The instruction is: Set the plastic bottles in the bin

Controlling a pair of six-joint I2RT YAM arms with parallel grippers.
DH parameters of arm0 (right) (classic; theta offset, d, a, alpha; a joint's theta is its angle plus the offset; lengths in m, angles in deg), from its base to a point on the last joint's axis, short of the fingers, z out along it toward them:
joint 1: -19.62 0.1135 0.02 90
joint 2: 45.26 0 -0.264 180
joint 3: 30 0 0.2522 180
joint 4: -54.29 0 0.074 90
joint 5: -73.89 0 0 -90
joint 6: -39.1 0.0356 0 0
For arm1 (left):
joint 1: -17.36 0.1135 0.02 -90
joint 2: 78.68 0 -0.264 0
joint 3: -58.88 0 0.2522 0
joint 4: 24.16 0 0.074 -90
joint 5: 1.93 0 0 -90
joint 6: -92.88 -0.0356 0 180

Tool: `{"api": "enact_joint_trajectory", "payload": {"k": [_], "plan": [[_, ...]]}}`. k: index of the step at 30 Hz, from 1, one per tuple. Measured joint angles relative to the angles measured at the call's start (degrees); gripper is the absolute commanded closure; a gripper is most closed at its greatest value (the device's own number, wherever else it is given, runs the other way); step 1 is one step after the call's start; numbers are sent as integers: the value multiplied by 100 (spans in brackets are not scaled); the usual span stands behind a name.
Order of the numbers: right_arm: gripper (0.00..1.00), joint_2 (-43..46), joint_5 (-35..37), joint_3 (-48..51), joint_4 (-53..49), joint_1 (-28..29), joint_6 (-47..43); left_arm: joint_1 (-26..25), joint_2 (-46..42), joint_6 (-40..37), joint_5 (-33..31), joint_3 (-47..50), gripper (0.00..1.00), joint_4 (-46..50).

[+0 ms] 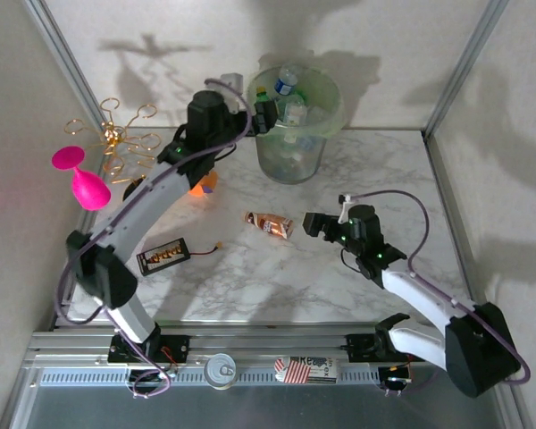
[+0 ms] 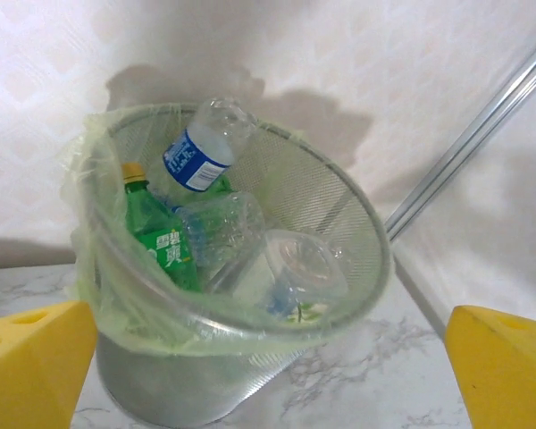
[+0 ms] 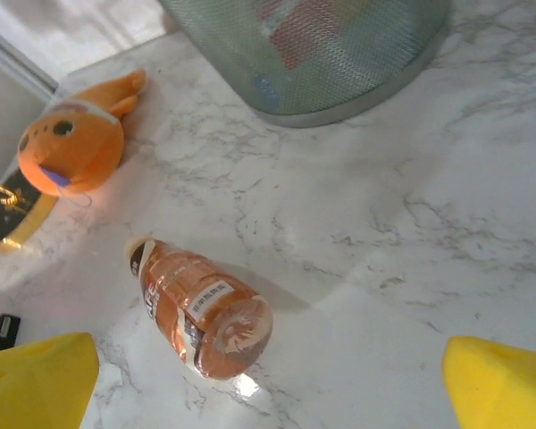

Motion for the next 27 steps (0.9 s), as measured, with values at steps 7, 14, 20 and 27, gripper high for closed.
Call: {"api": "enact_joint_trajectory", "payload": {"k": [7,14,20,27], "plan": [[1,-1193,-229,-1134,-129,455,-905,0,-1403,393,-326,2264,0,-1034],[1,-2417,-330,-2282,-575,1034,-1838,0,-2238,833,-837,4214,0,-1412],[1,-3611,-210,-3547,-1547,1360,-2695,74,-2785,1047,-1213,5123,0,-1429],[1,-4529,411,-4572,-2592,1366,-3469,308,-3080,1257,-1379,5431,0,-1569]]}}
